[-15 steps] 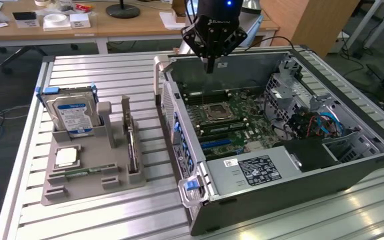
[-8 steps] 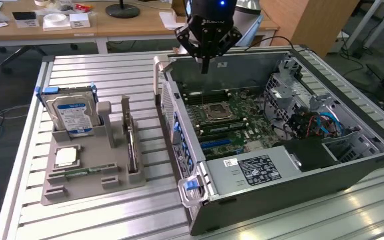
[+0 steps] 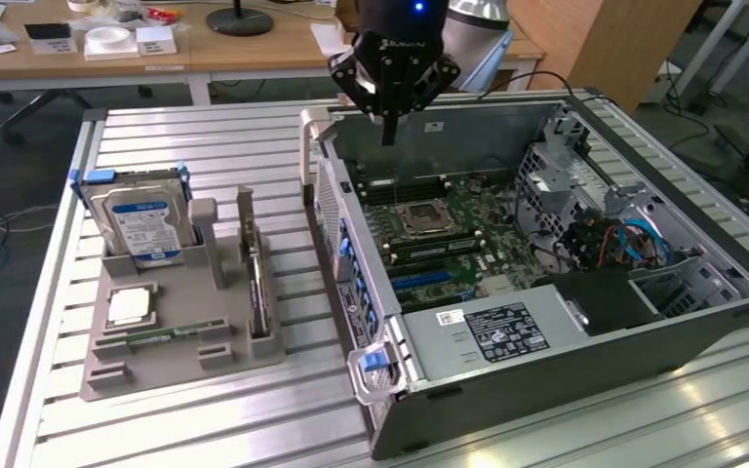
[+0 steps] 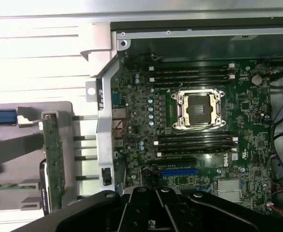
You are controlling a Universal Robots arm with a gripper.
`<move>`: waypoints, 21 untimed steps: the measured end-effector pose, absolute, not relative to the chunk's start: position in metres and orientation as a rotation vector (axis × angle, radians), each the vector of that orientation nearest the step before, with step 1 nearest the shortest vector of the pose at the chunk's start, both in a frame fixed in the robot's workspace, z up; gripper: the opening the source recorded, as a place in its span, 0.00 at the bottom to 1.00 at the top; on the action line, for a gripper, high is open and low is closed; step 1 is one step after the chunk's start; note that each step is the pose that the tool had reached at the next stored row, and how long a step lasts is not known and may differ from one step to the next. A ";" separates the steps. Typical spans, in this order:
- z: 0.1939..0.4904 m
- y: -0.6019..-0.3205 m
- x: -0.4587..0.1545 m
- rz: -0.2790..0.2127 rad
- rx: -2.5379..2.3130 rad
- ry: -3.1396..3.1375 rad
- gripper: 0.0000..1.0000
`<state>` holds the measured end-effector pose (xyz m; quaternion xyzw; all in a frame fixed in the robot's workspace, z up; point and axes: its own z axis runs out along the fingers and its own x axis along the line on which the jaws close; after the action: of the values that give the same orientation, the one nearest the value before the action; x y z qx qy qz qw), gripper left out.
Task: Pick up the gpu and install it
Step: 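Reach for the gpu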
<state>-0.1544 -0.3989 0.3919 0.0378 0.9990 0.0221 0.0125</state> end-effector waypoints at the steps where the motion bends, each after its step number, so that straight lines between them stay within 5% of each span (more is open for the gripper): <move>1: 0.392 -0.399 -0.157 0.069 0.118 3.114 0.11; 21: 0.390 -0.399 -0.193 0.069 0.124 3.113 0.11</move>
<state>-0.1931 -0.3988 0.3900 0.0397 0.9989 0.0221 0.0126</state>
